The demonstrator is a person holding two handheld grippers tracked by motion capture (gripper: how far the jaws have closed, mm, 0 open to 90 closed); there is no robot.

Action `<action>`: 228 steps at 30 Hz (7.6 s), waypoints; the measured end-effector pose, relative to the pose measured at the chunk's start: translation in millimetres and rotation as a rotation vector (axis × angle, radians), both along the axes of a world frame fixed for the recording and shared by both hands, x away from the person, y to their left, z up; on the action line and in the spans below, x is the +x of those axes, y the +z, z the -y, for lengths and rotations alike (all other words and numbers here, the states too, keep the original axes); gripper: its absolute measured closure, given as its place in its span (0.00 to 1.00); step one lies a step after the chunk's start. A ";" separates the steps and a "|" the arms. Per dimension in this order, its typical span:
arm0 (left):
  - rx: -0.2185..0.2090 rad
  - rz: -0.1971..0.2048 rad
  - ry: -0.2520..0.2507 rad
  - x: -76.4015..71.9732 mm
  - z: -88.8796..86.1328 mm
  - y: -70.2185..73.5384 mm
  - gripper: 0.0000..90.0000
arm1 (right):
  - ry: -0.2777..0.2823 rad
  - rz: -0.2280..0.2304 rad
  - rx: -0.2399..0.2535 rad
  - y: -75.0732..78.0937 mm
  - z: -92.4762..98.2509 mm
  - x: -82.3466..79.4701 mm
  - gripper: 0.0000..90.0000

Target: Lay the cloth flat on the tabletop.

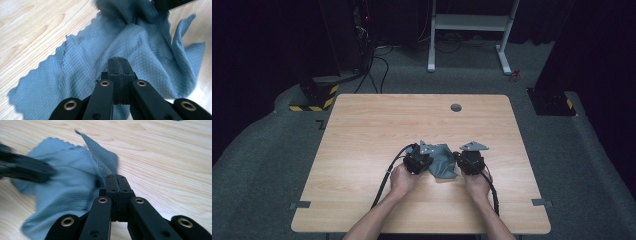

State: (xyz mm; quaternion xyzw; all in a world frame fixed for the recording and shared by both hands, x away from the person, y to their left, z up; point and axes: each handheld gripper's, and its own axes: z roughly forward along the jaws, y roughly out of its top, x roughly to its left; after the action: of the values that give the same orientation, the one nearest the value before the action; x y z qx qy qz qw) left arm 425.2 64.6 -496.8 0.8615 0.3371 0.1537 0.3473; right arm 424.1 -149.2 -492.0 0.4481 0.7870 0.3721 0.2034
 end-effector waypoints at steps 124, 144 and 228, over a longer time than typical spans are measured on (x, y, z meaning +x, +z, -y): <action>-0.013 -0.025 0.202 -37.3 -83.2 -17.9 0.67 | 0.043 -0.087 -0.048 -20.4 38.5 -56.0 0.92; 0.075 -0.048 0.169 -8.4 -73.5 -10.9 0.99 | 0.077 -0.084 -0.095 -22.0 26.9 -43.5 0.99; -0.006 0.043 0.329 80.3 -86.3 -17.6 0.87 | -0.121 -0.082 -0.120 -19.2 4.1 95.6 0.88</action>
State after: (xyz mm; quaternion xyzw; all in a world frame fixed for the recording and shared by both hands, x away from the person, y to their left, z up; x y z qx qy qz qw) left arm 505.4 150.9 -514.4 0.7901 0.4666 0.2257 0.3272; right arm 519.8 -153.3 -511.2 0.4969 0.7869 0.2927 0.2196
